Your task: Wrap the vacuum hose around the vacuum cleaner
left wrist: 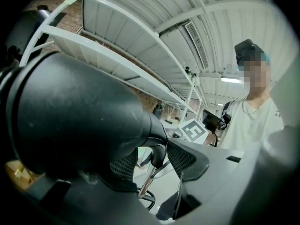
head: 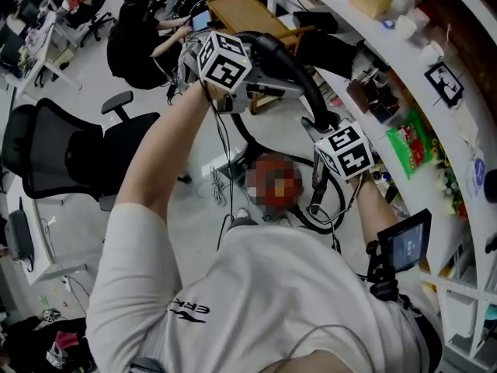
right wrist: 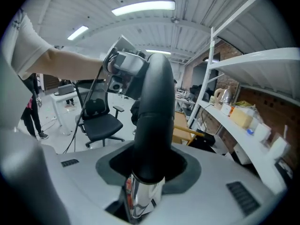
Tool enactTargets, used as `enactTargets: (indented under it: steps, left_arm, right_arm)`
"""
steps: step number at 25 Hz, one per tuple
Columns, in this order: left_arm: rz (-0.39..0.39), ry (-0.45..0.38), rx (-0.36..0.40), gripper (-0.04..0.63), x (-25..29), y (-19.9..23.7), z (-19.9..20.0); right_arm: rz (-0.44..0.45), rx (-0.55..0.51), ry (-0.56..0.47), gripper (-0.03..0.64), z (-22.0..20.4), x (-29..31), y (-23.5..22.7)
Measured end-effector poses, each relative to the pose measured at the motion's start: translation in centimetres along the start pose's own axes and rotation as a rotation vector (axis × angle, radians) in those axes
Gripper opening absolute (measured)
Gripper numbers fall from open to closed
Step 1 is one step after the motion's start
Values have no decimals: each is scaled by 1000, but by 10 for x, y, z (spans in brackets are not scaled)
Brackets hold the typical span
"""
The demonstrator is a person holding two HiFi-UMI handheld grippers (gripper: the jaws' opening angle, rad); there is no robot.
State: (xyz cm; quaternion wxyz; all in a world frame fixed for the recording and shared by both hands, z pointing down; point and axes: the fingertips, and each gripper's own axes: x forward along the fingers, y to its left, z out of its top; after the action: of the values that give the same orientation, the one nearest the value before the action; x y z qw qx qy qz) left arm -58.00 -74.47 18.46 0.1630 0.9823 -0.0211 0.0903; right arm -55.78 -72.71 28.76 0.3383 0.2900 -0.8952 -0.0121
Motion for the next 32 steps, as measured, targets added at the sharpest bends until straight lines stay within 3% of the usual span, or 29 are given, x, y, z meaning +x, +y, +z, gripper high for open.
enactTargets:
  steps: [5, 10, 20, 28, 32]
  left_arm:
    - [-52, 68, 17, 181, 4, 29, -15]
    - [-28, 106, -1, 155, -17, 58, -46]
    - [51, -2, -86, 153, -95, 46, -108]
    - [114, -72, -125, 153, -141, -1, -151]
    - [182, -114, -143, 153, -153, -28, -164]
  right_arm:
    - [-112, 8, 58, 143, -16, 15, -22]
    - [-143, -26, 141, 143, -33, 43, -15]
    - [-32, -132, 244, 143, -19, 91, 51]
    - [52, -233, 279, 143, -13, 101, 114]
    - [100, -265, 267, 143, -16, 95, 145]
